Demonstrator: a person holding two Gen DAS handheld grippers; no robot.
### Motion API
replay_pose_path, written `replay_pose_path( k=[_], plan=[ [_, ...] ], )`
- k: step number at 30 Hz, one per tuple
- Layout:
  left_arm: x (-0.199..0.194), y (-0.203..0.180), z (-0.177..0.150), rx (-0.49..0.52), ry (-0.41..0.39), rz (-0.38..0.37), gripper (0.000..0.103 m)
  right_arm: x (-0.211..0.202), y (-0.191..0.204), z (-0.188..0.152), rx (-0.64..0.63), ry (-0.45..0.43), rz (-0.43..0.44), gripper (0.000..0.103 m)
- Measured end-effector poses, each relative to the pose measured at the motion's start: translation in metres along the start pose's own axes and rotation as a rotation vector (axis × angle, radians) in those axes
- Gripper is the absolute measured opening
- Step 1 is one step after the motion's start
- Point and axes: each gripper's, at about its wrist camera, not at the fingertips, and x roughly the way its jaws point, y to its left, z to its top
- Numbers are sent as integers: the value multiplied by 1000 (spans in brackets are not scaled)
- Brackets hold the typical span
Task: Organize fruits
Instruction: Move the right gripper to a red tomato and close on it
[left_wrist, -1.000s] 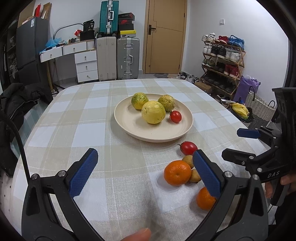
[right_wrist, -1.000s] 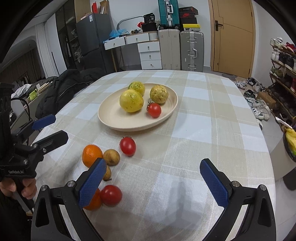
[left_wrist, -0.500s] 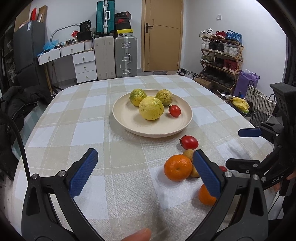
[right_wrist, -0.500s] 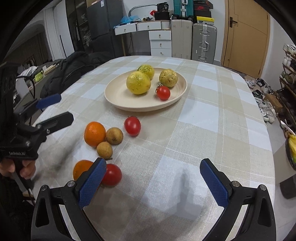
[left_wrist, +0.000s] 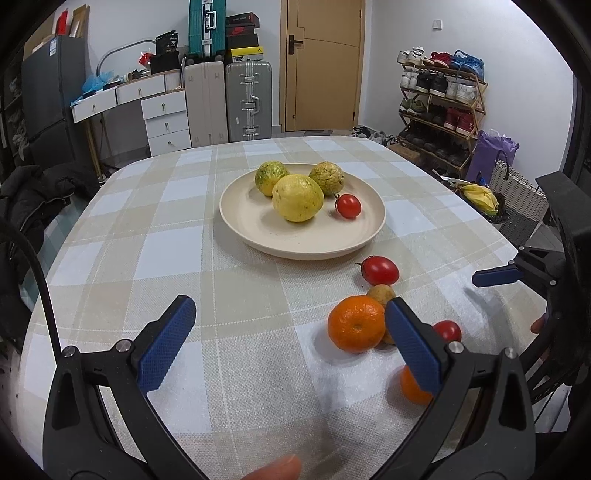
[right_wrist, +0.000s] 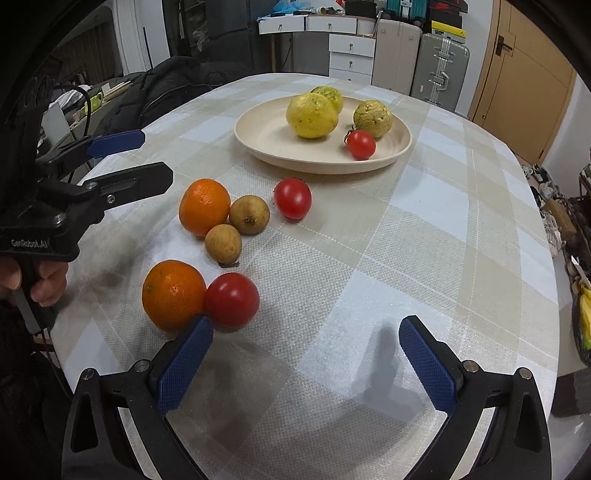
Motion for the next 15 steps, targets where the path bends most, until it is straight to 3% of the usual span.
replay_pose_path(
  k=[15],
  plan=[
    [10,5,-2,-14,28,3,102,1,-6,13,103,-71,-6,103]
  ],
)
